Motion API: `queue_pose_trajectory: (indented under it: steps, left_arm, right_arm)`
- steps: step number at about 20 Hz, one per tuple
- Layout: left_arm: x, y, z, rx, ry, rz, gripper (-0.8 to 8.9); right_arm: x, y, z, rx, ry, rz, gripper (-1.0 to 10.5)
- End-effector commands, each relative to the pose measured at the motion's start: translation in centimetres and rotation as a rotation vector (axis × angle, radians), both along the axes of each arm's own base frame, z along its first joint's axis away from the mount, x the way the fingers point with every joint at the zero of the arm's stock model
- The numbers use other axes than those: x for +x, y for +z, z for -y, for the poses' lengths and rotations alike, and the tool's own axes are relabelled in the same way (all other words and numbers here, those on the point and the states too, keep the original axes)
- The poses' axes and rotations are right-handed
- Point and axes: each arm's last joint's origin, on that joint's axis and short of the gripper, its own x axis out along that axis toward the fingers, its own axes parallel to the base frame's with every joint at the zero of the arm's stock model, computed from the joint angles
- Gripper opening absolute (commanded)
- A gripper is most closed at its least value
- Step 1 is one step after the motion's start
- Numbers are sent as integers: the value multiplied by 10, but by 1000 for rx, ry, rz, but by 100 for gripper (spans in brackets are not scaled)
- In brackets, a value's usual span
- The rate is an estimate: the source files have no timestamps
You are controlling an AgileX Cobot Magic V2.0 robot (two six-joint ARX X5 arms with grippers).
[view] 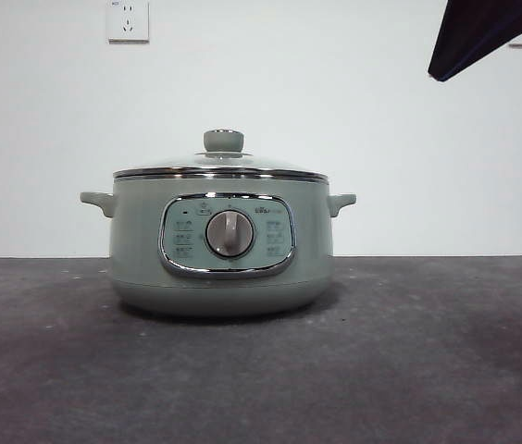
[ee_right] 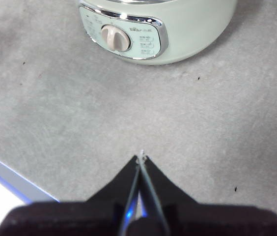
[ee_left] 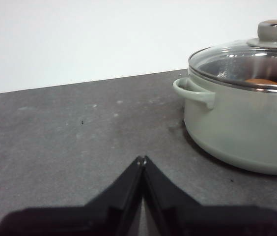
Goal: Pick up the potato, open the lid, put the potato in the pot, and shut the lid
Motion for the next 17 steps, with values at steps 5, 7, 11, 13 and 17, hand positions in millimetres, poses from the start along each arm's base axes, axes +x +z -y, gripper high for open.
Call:
queue_pose_trajectory:
  steps: [5,7,11,13,17]
  left_arm:
    - [2,-18,-2,-57,45,32,-3]
    - [2,-18,-3,-62,94,26,-3]
    - [1,-28,-5,-51,151,-70,-3]
    - [1,-27,-5,-53,151,-67,-3]
    - [1,-27,-5,-53,144,-65,-3]
  right_arm:
    - [0,-2,0,2,-5,-4,-1]
    - [0,-2,0,2,-5,-4,-1]
    - [0,-2,0,2,-5,-4,-1]
    - [0,-2,0,3,-5,-4,-1]
    - [0,-2,0,2,-5,-4,-1]
